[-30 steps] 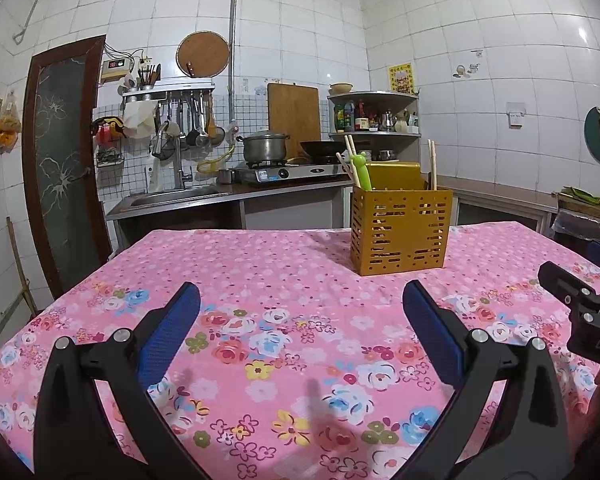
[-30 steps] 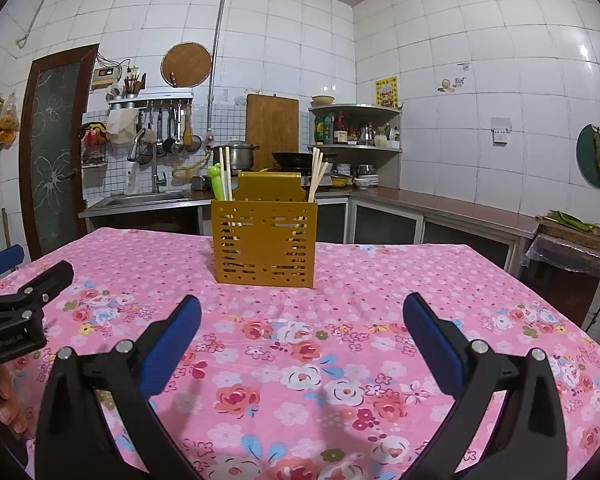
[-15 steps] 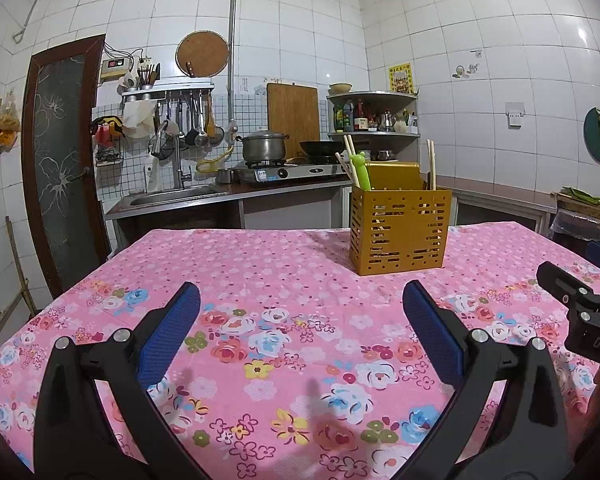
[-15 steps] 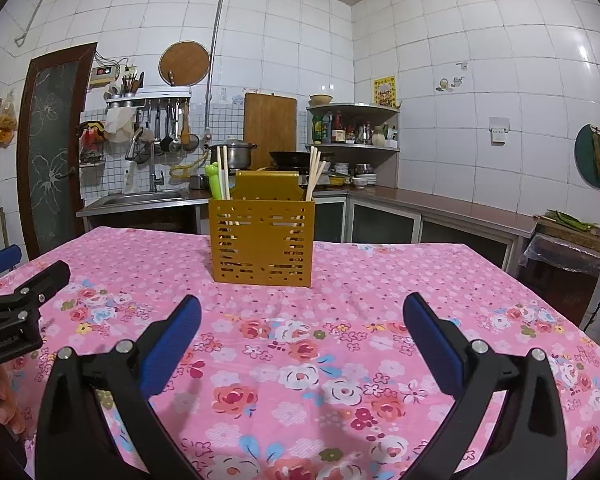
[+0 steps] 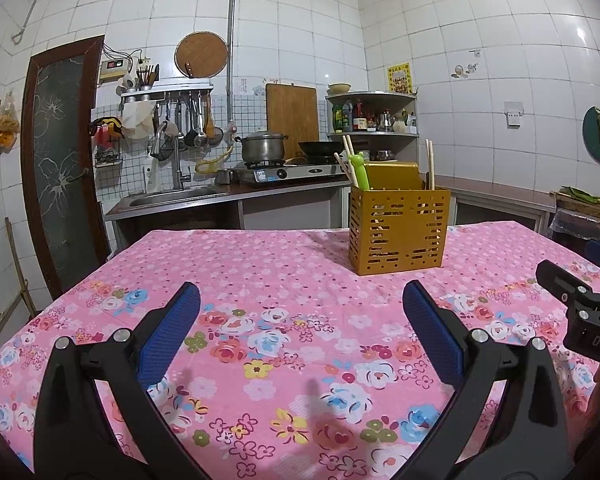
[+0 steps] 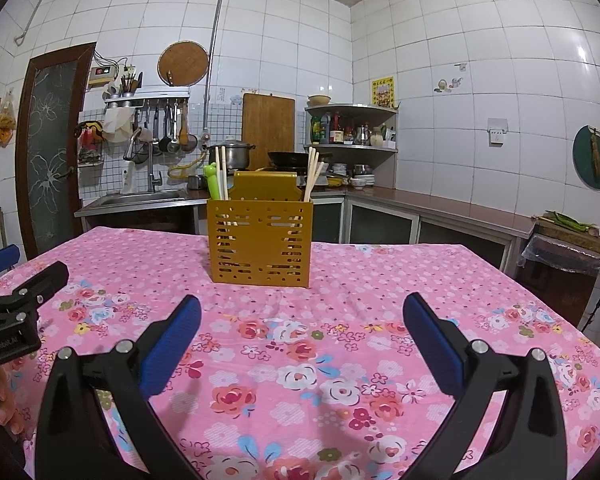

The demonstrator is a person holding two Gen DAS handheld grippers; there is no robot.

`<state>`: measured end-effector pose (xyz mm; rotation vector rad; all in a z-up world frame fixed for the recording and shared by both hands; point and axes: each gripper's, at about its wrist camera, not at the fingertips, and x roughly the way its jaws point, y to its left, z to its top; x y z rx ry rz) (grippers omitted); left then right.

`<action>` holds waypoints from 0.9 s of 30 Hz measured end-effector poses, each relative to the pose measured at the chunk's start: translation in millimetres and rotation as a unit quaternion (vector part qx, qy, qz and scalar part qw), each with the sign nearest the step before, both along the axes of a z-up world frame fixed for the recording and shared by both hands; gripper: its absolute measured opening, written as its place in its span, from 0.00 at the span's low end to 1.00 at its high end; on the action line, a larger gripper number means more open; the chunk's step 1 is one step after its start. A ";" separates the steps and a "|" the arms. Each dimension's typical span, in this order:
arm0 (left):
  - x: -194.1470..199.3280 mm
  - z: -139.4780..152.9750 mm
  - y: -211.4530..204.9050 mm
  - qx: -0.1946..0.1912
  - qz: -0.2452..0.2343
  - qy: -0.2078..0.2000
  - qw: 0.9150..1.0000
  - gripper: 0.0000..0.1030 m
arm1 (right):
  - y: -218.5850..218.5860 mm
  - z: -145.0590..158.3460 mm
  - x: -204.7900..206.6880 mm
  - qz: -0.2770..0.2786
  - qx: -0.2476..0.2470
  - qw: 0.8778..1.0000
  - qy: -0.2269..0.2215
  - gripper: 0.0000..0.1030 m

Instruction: Organize utensils

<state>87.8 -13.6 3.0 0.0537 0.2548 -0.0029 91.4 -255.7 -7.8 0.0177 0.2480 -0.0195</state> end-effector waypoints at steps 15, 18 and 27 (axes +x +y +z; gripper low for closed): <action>-2.2 1.1 0.0 0.001 0.001 -0.004 1.000 0.95 | -0.5 -0.3 0.2 0.000 -0.001 1.000 0.000 0.96; -2.2 1.0 0.0 0.001 0.001 -0.004 1.000 0.95 | -1.5 -0.3 0.7 0.000 -0.002 1.000 0.000 0.96; -3.2 2.3 0.1 0.002 0.001 -0.006 1.000 0.95 | -1.5 -0.3 0.8 0.000 -0.002 1.000 0.000 0.96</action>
